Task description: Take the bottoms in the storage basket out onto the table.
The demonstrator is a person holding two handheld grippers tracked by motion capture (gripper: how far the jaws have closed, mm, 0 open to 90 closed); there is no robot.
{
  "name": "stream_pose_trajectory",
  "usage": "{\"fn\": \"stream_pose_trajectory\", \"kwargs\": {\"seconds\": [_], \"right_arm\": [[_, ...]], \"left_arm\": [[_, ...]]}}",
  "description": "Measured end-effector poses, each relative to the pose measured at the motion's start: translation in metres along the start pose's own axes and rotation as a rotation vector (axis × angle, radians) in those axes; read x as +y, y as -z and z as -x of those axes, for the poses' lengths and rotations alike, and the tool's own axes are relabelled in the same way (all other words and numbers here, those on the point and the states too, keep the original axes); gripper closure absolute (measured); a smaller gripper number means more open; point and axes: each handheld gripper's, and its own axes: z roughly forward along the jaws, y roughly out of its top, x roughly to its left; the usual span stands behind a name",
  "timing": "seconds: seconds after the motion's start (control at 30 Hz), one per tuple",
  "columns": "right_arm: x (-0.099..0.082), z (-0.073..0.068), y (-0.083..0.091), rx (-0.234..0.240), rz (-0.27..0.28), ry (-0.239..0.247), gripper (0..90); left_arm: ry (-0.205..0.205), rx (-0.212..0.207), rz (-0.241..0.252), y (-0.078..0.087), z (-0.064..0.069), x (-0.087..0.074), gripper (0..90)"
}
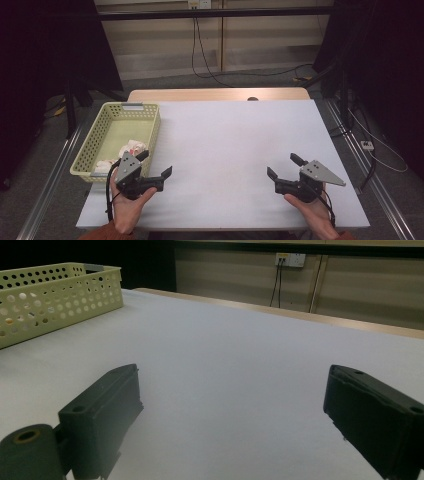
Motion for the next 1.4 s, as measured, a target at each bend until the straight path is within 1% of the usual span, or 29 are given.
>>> {"fn": "stream_pose_trajectory", "kwargs": {"seconds": [0.1,0.2,0.27,0.33,0.57,0.67,0.77,0.83,0.9,0.93,0.97,1.0,1.2,1.23,1.3,1.4], "right_arm": [[0.000,0.001,0.000,0.002,0.002,-0.005,8.2],[-0.001,0.002,0.000,0.002,-0.003,-0.012,7.4],[-0.001,0.002,0.000,0.006,-0.005,-0.011,7.3],[0.000,0.002,0.000,0.009,-0.001,-0.012,7.3],[-0.002,0.003,-0.001,0.012,-0.014,-0.023,6.2],[-0.002,0.003,-0.002,0.010,-0.017,-0.019,5.3],[-0.001,0.003,-0.002,0.004,-0.018,-0.025,4.5],[-0.002,0.003,-0.002,0.002,-0.023,-0.029,4.3],[-0.002,0.004,0.000,0.005,-0.024,-0.032,3.9],[-0.002,0.004,0.000,0.005,-0.023,-0.034,3.8],[-0.002,0.004,0.000,0.005,-0.023,-0.034,3.8],[-0.002,0.004,0.000,0.005,-0.020,-0.039,3.8],[-0.003,0.005,-0.002,0.006,-0.028,-0.039,3.7],[-0.003,0.005,-0.002,0.006,-0.028,-0.039,3.7],[-0.003,0.005,-0.003,0.008,-0.028,-0.045,3.7],[-0.003,0.006,-0.005,0.009,-0.030,-0.039,3.7]], "left_arm": [[-0.002,0.003,0.002,-0.001,0.000,0.001,6.2],[-0.009,0.004,-0.008,-0.001,0.000,0.002,6.2],[0.000,0.015,-0.012,0.000,0.000,0.002,6.2],[-0.002,0.022,-0.006,0.001,0.000,0.002,6.2],[-0.005,0.017,-0.008,0.001,-0.002,0.006,5.8],[-0.014,0.015,-0.011,0.001,-0.004,0.008,5.2],[-0.011,0.011,-0.012,0.002,-0.006,0.009,4.5],[-0.006,-0.003,-0.018,0.002,-0.009,0.011,4.2],[-0.005,-0.004,-0.018,0.001,-0.010,0.012,3.8],[-0.013,-0.009,-0.025,0.001,-0.011,0.012,3.9],[-0.023,-0.008,-0.033,0.001,-0.011,0.014,3.9],[-0.023,-0.003,-0.027,0.001,-0.012,0.014,3.7],[-0.012,0.005,-0.035,0.003,-0.017,0.017,4.0],[-0.015,0.010,-0.038,0.003,-0.019,0.019,4.0],[-0.008,0.016,-0.037,0.004,-0.022,0.020,4.0],[-0.004,0.019,-0.036,0.006,-0.026,0.023,4.0]]}}
